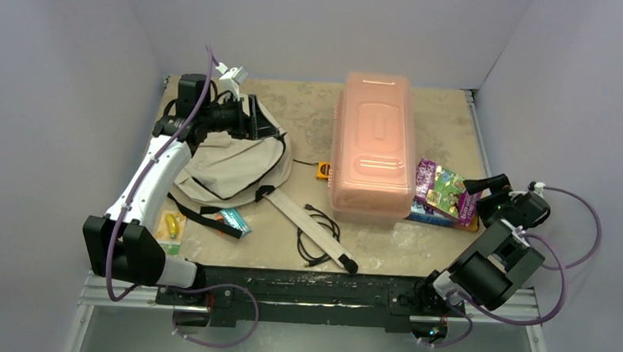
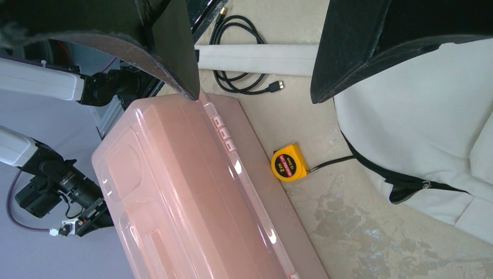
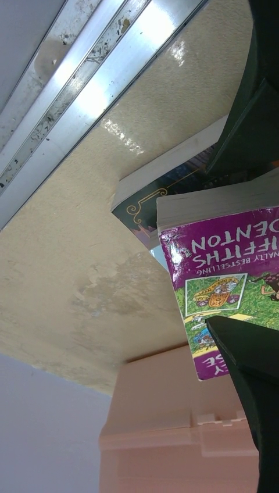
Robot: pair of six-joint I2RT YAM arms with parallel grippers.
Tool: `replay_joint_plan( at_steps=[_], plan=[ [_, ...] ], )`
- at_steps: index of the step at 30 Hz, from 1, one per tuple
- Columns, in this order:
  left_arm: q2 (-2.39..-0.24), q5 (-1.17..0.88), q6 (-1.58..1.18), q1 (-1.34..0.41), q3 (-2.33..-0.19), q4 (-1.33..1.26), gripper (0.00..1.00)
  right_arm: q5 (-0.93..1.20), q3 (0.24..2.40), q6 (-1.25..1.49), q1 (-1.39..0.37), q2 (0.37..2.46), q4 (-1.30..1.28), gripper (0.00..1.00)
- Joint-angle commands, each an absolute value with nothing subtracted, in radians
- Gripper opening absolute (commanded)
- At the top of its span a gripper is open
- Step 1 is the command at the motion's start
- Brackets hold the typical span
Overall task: Pack the student bag
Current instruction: Pick up the book from the center of the board.
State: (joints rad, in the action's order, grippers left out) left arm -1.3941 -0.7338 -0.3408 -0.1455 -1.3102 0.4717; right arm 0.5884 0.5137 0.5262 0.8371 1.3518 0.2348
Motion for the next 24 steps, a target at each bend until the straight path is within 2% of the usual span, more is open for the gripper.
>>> replay_joint_plan(
  at_steps=[1, 9, 12, 15, 17, 21, 24],
  plan=[
    [-1.365, -0.757, -0.344, -0.151, -1.298, 0.430, 0.70, 0.642, 0.490, 0.577, 0.842, 1.365, 0.338, 0.93],
    [-1.365, -0.754, -0.340, -0.150, -1.299, 0.431, 0.70, 0.675, 0.460, 0.623, 0.842, 1.410, 0.454, 0.90],
    [-1.368, -0.756, -0.342, -0.150, -1.300, 0.431, 0.70, 0.678, 0.445, 0.637, 0.842, 1.406, 0.493, 0.83],
    [-1.367, -0.758, -0.343, -0.150, -1.301, 0.431, 0.70, 0.684, 0.438, 0.644, 0.842, 1.389, 0.513, 0.69],
    [-1.365, -0.759, -0.343, -0.150, -1.302, 0.431, 0.70, 0.685, 0.446, 0.652, 0.842, 1.355, 0.495, 0.56],
    [-1.362, -0.757, -0.344, -0.149, -1.302, 0.431, 0.70, 0.593, 0.520, 0.619, 0.819, 1.223, 0.319, 0.29],
    [-1.361, -0.758, -0.344, -0.149, -1.304, 0.432, 0.70, 0.466, 0.607, 0.574, 0.766, 1.112, 0.158, 0.15]
  ],
)
